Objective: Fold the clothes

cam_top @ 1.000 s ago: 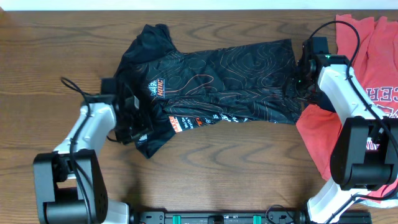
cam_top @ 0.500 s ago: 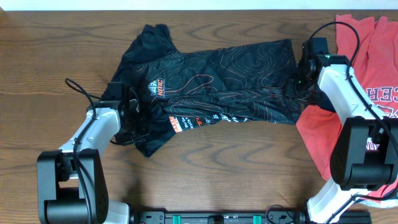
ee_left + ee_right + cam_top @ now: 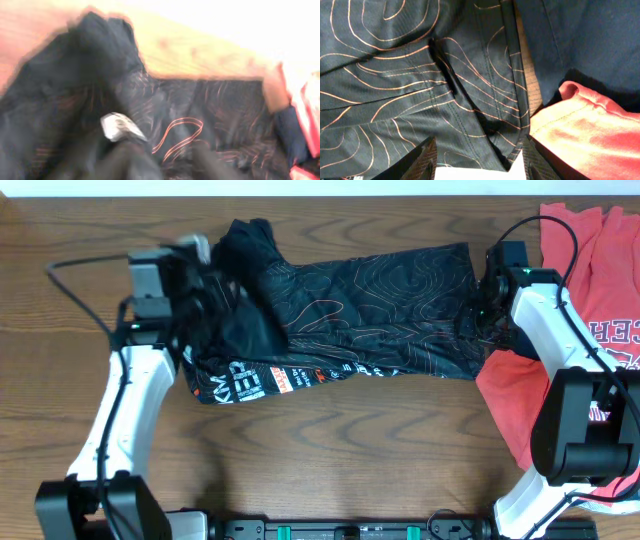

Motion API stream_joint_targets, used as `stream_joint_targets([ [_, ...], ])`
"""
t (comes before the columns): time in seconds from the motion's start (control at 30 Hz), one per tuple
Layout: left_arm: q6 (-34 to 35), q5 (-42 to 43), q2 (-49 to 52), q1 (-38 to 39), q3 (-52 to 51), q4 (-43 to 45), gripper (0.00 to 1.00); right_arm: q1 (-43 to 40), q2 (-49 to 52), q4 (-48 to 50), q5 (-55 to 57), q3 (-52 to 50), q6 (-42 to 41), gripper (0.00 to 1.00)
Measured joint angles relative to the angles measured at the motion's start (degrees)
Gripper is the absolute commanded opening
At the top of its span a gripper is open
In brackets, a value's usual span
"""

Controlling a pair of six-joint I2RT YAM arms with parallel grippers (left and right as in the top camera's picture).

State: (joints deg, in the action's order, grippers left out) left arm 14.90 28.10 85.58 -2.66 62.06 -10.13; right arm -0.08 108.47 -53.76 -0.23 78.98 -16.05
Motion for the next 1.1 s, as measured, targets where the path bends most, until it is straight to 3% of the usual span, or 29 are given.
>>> stream_joint_targets([
  [0.1, 1.75, -0.13, -0.24, -0.61, 0.33, -2.8, 0.76, 0.0, 0.0, -0.04, 0.0, 0.0, 0.0, 0.54],
  [0.33, 1.36, -4.55, 0.46, -0.61, -0.55, -27.21, 0.77, 0.0, 0.0, 2.6, -0.7, -0.07, 1.31, 0.55],
  [0.43, 1.22, -9.25, 0.46, -0.63, -1.42, -32.79, 0.77, 0.0, 0.0, 6.71, -4.0, -0.15, 4.33, 0.55],
  [0.7, 1.16, -13.66, 0.48, -0.61, -7.89, -28.13, 0.76, 0.72, 0.0, 17.9, -11.96, -0.31, 9.01, 0.59],
  [1.1, 1.16, -14.64, 0.5, -0.61, -14.53, -24.15, 0.77, 1.07, 2.36, 15.54, -13.2, -0.31, 9.81, 0.57],
])
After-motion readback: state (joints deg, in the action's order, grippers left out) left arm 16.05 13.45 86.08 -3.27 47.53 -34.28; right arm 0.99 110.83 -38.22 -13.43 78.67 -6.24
